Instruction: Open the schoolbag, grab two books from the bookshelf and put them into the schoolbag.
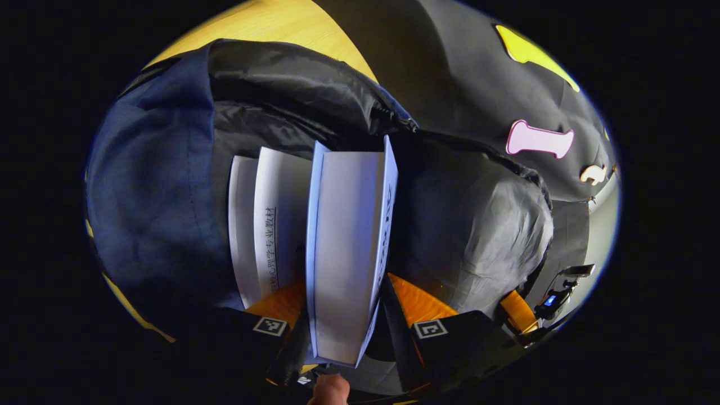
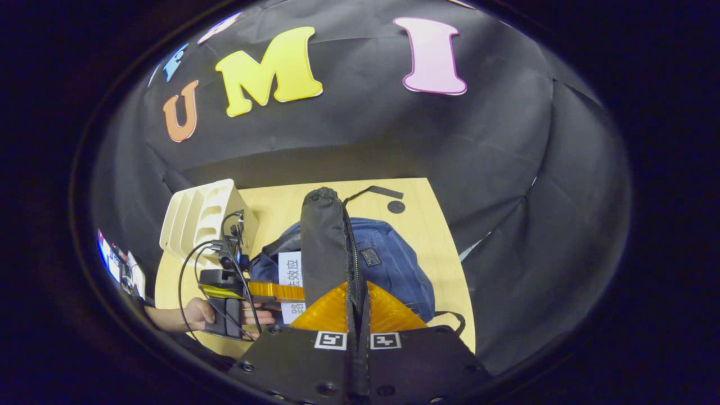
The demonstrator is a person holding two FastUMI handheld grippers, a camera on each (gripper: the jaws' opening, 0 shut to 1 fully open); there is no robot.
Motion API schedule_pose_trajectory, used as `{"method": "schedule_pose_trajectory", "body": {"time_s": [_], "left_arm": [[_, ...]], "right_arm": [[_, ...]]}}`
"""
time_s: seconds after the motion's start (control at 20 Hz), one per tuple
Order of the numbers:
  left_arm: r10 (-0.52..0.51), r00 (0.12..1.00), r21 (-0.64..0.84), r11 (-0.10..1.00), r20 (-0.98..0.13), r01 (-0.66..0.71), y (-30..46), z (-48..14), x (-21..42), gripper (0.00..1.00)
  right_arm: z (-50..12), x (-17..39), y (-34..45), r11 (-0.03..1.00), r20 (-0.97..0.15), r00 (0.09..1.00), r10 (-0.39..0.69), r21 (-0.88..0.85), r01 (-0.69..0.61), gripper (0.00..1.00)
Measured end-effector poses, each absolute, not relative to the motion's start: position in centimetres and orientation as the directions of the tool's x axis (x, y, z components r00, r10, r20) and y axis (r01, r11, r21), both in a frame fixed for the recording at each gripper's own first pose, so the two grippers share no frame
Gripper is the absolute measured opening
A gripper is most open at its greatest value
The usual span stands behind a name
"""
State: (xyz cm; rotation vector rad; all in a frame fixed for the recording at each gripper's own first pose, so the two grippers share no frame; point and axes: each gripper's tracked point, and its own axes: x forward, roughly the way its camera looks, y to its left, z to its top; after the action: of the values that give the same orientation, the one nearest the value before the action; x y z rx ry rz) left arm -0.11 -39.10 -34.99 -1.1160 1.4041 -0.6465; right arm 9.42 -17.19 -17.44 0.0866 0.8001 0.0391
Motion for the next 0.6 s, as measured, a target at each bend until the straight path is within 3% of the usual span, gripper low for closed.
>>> {"method": "schedule_pose_trajectory", "body": {"time_s": [0.1, 0.15, 0.2, 0.5, 0.6], "left_arm": [[-0.88, 0.072, -0.86, 0.438, -0.47, -0.262, -38.9, -34.9, -0.8, 0.71], [-0.869, 0.032, -0.844, 0.47, -0.494, -0.257, -38.6, -34.8, -1.4, 0.85], [-0.855, 0.007, -0.829, 0.5, -0.518, -0.251, -38.2, -34.8, -1.7, 0.74], [-0.771, -0.013, -0.751, 0.625, -0.637, -0.213, -34.2, -33.5, -2.3, 0.76], [-0.72, 0.013, -0.715, 0.687, -0.694, -0.13, -32.1, -32.1, -1.8, 0.76]], "right_arm": [[-17.5, 9.4, -17.2, 0.995, -0.713, 0.697, 0.072, 0.099, -0.001, 0.01], [-17.5, 9.5, -17.2, 0.995, -0.712, 0.698, 0.073, 0.1, -0.001, 0.01], [-17.5, 9.5, -17.2, 0.995, -0.71, 0.7, 0.073, 0.099, -0.003, 0.01], [-17.8, 9.3, -16.9, 0.993, -0.701, 0.708, 0.089, 0.12, -0.006, 0.0], [-18.0, 9.1, -16.6, 0.992, -0.699, 0.708, 0.097, 0.127, -0.01, 0.01]]}}
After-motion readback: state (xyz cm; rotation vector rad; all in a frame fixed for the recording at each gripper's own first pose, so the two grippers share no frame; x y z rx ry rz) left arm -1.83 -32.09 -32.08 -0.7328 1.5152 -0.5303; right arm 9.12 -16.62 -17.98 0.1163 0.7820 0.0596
